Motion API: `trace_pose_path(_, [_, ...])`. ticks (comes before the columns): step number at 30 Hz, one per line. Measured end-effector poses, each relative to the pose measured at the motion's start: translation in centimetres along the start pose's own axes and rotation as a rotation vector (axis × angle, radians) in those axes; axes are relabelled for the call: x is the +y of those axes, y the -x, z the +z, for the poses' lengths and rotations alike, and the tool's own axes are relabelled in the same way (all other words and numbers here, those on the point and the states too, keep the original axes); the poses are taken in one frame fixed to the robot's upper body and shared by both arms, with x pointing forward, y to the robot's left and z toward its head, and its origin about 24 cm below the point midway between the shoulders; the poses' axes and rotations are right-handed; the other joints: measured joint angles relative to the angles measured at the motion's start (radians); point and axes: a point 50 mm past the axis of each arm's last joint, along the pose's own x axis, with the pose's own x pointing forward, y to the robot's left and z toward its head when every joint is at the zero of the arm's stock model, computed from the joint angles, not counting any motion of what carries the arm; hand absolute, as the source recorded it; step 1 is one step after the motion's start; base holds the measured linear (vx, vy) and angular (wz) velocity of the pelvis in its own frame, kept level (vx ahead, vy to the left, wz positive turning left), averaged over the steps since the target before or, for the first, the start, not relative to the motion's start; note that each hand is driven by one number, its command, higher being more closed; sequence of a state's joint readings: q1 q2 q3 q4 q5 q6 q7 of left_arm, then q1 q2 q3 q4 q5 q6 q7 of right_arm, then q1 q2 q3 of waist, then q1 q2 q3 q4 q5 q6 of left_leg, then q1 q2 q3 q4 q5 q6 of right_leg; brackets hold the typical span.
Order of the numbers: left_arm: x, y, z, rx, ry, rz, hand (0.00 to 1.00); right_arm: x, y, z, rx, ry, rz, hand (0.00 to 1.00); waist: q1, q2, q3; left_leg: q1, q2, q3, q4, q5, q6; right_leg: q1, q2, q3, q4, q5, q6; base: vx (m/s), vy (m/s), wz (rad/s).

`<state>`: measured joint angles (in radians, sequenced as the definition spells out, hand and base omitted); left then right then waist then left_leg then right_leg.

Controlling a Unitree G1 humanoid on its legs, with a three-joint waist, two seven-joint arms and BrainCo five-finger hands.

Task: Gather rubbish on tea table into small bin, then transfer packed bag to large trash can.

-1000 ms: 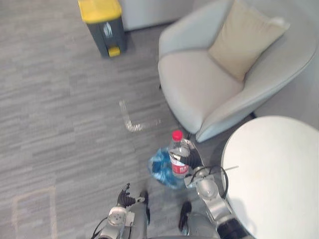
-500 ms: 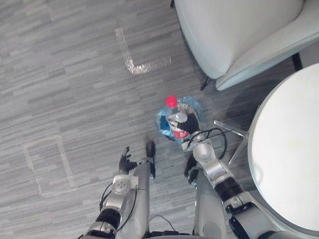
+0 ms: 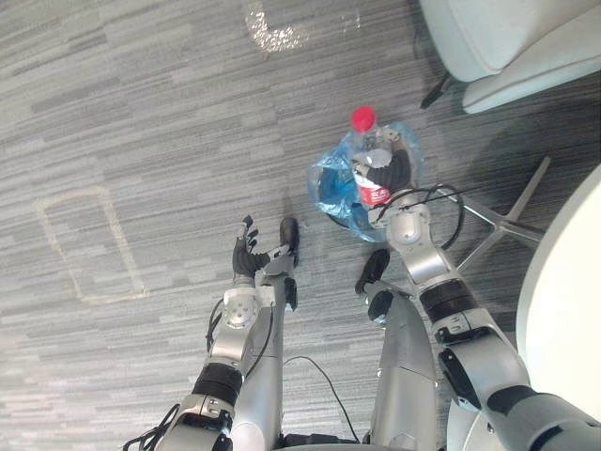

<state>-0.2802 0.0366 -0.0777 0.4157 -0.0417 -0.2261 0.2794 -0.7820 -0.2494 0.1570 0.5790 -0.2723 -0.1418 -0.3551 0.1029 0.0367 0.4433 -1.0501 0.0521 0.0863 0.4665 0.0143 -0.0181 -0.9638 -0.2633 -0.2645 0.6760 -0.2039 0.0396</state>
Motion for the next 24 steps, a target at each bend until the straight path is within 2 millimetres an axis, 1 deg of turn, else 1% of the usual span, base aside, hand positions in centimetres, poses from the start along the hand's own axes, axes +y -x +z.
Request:
trace_pose_path(2, [0.1,-0.2,0.7,-0.031,0.001,-0.001,0.00,-0.4,-0.1,-0.3,0.013,0.005,-0.011,1.00,0.002,0.000,0.000,0.000,-0.001,-0.003,-0.011,0.005,-0.004,-0.003,0.000,-0.003,-0.001,-0.001,-0.002,0.01,-0.019,0.07])
trace_pose_path(3, [0.1,-0.3,1.2,-0.051,0.002,-0.003,0.00,-0.7,-0.2,-0.3,0.017,-0.005,-0.024,0.00,0.004,-0.001,-0.001,-0.004,0.000,-0.002,-0.014,0.007,-0.005,-0.010,0.000,-0.002,0.001,-0.002,-0.003,0.00,0.000,0.00])
trace_pose_path(5, [0.1,-0.5,1.7,-0.072,0.005,-0.005,0.00,-1.2,-0.4,-0.3,0.020,-0.011,-0.042,0.00,0.004,-0.001,-0.001,-0.011,-0.001,-0.001,-0.025,0.022,0.002,-0.021,-0.001,-0.002,0.001,-0.002,-0.003,0.00,-0.006,0.03])
trace_pose_path(7, [0.0,-1.0,2.3,-0.092,0.003,-0.008,0.00,-1.7,-0.4,-0.8,0.034,-0.008,-0.048,0.00,0.004,-0.001,-0.001,-0.013,-0.004,-0.001,-0.031,0.037,0.001,-0.025,-0.001,-0.002,0.000,-0.002,-0.003,0.02,-0.008,0.09])
trace_pose_path(12, [0.2,-1.7,3.1,-0.116,0.000,-0.002,0.00,-1.9,-0.4,-1.2,0.057,-0.025,-0.058,0.00,0.003,-0.001,-0.001,-0.013,0.003,0.013,-0.032,0.038,-0.001,-0.032,0.002,0.006,0.000,-0.001,-0.005,-0.01,-0.005,-0.04])
trace_pose_path(15, [0.2,-2.2,3.2,-0.113,-0.003,0.005,0.00,-1.4,-0.2,-1.2,0.065,-0.043,-0.052,0.00,0.002,-0.004,-0.003,-0.014,0.006,0.017,-0.045,0.033,-0.007,-0.040,0.003,0.009,-0.001,0.003,-0.009,-0.03,-0.006,-0.05])
trace_pose_path(19, [0.2,-2.6,3.1,-0.094,-0.006,0.014,0.00,-0.8,0.1,-1.1,0.070,-0.064,-0.046,0.00,0.001,-0.004,-0.003,-0.018,0.018,0.034,-0.044,0.036,-0.005,-0.048,0.009,0.012,-0.004,0.008,-0.014,-0.03,-0.013,-0.07])
trace_pose_path(20, [0.4,-2.7,3.1,-0.091,-0.005,0.024,0.00,-0.7,0.3,-1.0,0.065,-0.070,-0.042,0.00,0.001,-0.004,-0.003,-0.018,0.022,0.038,-0.041,0.041,0.003,-0.048,0.014,0.015,-0.009,0.011,-0.015,-0.02,-0.016,-0.13])
trace_pose_path(24, [0.9,-2.8,3.2,-0.089,0.001,0.061,0.00,-0.2,0.9,-0.5,0.040,-0.102,-0.043,0.00,-0.001,-0.005,-0.004,-0.013,0.031,0.042,-0.042,0.047,0.000,-0.048,0.023,0.023,-0.018,0.019,-0.019,-0.02,-0.020,-0.09])
